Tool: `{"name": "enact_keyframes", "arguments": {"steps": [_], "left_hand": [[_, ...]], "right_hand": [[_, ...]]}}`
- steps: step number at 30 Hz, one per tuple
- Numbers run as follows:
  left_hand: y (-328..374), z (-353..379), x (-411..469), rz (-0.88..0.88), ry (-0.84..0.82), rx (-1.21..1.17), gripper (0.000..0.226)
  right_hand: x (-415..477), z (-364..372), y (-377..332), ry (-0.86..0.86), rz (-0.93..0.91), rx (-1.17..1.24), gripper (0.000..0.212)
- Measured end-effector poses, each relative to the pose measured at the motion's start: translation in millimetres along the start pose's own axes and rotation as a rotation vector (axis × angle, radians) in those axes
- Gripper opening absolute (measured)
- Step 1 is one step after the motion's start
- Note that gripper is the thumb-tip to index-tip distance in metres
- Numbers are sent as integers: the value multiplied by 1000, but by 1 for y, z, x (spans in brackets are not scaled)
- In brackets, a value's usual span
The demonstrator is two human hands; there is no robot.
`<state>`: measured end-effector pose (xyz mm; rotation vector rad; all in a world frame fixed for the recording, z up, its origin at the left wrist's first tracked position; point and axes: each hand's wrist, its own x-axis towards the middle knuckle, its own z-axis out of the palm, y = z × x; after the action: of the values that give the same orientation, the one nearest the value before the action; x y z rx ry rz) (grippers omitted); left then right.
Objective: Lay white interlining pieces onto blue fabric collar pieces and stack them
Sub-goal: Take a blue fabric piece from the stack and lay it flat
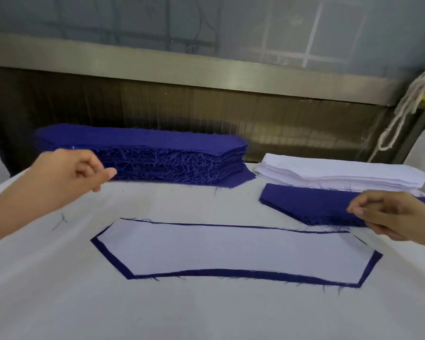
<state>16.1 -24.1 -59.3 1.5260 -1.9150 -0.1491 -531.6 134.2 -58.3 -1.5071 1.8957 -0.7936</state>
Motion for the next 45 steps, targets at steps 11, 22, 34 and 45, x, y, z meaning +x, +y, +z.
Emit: {"name": "enact_keyframes", "arguments": {"steps": [11,22,34,45], "left_hand": [[24,5,58,180,120,190,22],[15,6,107,136,115,399,24],[12,19,111,104,48,294,24],[15,9,117,63,-58,275,27]], "right_hand": [[72,62,-105,140,-117,-101,16],[173,106,-170,234,-126,-57,22],[199,118,-179,342,-152,-38,18],[186,113,-172,439,-341,-113,8]]}}
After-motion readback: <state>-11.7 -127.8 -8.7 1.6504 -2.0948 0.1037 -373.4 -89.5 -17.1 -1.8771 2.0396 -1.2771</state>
